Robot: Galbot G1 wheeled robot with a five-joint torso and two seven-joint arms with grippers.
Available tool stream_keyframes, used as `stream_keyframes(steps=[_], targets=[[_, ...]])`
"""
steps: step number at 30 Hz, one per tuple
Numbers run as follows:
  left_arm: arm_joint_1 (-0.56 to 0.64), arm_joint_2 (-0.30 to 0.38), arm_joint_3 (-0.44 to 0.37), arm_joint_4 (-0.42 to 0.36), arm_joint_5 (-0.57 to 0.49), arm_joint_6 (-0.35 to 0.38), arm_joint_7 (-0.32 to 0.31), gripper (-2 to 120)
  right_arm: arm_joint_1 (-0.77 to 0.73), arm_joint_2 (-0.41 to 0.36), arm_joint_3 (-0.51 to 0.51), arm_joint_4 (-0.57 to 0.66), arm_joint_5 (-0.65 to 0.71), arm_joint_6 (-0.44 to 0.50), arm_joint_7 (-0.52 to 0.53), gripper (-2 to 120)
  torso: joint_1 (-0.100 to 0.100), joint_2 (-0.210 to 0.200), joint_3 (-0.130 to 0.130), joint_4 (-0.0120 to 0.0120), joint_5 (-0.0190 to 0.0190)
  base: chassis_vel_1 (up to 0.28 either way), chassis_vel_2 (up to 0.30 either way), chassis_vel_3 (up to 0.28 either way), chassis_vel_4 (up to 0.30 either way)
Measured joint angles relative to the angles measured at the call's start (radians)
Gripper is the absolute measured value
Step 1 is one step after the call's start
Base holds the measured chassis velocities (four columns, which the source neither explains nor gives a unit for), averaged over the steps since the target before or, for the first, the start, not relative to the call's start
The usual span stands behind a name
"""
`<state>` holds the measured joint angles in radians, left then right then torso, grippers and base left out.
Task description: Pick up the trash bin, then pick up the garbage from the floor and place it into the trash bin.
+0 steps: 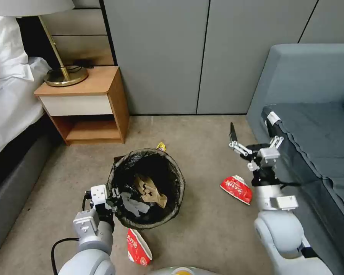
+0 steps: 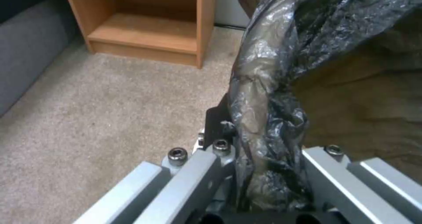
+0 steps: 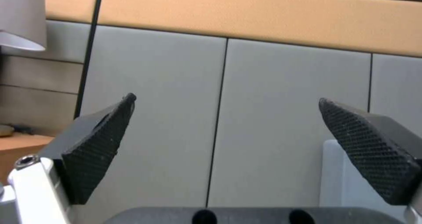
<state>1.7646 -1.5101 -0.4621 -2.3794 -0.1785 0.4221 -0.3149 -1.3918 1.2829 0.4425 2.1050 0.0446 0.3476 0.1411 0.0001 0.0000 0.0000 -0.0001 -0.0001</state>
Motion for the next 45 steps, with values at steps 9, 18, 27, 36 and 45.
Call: stream_keyframes(steps=[9,18,27,36,45], targets=[[0.023,0.001,-0.003,-0.003,0.006,-0.015,0.000,1,0.051,0.004,-0.016,-0.045,0.008,-0.035,0.008,100,0.000,0.000,0.000,0.0002,0.0002,0.000,0.000,0.000,0.000],[0.024,-0.003,0.004,0.010,0.018,-0.031,0.000,1,0.074,-0.012,-0.014,-0.053,0.025,-0.231,0.051,100,0.000,0.000,0.000,0.0001,0.0002,0.000,0.000,0.000,0.000],[0.013,-0.005,0.010,0.026,0.018,-0.037,0.002,1,0.086,-0.007,0.025,-0.034,0.100,-0.458,-0.015,100,0.000,0.000,0.000,0.0001,0.0000,0.000,0.000,0.000,0.000],[0.000,-0.003,0.007,0.037,0.012,-0.033,0.003,1,0.106,-0.007,0.034,-0.078,0.117,-0.543,-0.116,100,0.000,0.000,0.000,0.0000,0.0001,0.000,0.000,0.000,0.000],[-0.002,-0.003,0.006,0.041,0.010,-0.032,0.003,1,0.154,-0.008,0.029,-0.156,0.087,-0.546,-0.161,100,0.000,0.000,0.000,0.0001,0.0002,0.000,0.000,0.000,0.000]])
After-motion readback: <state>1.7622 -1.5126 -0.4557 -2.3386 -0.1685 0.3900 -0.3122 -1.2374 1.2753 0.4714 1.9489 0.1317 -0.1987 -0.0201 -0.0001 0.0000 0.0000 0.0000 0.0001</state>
